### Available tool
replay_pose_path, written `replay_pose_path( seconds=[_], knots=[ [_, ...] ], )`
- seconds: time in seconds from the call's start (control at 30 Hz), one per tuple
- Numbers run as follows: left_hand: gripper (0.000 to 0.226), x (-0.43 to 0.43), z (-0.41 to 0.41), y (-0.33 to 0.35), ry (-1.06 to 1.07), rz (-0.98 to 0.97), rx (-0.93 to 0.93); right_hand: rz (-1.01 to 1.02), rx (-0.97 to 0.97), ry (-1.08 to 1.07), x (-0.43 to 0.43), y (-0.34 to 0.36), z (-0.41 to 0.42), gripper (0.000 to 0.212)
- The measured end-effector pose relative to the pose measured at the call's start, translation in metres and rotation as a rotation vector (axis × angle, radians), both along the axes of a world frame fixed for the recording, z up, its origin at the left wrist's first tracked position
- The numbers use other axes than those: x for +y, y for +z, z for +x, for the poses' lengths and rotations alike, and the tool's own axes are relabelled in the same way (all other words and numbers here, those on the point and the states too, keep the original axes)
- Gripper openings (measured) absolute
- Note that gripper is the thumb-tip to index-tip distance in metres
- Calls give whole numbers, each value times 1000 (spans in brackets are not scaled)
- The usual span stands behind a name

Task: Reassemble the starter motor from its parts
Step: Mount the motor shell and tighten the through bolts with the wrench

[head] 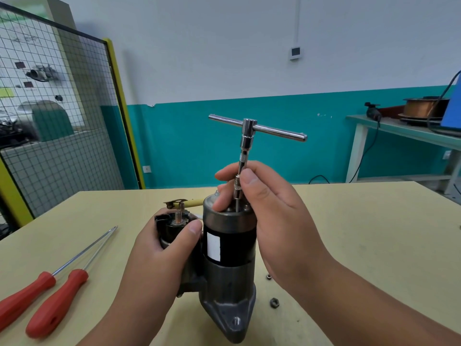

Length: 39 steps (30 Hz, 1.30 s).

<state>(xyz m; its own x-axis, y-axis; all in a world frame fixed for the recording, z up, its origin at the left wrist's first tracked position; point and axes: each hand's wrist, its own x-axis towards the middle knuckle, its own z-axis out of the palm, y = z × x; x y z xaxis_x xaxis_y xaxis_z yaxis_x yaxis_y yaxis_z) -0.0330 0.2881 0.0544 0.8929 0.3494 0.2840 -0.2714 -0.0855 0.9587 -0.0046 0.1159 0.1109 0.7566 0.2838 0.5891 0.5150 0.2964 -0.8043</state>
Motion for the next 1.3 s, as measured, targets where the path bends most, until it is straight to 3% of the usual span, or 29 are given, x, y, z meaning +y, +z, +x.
replay_pose_path(
  seconds=[0.4,0.63,1.1,1.3],
  knots=[
    [42,-2,-2,1,-14,-2,-1,-13,-32,-41,1,0,1,22],
    [44,0,-1,1,11,35,-4,16,13,19,-1,-1,2,30],
    [46,-1,-1,1,-8,-3,-1,-1,-42,-19,1,-1,2,18],
    [43,-1,-2,1,-8,-6,-14,2,-13,5,0,-1,3,24]
  ],
)
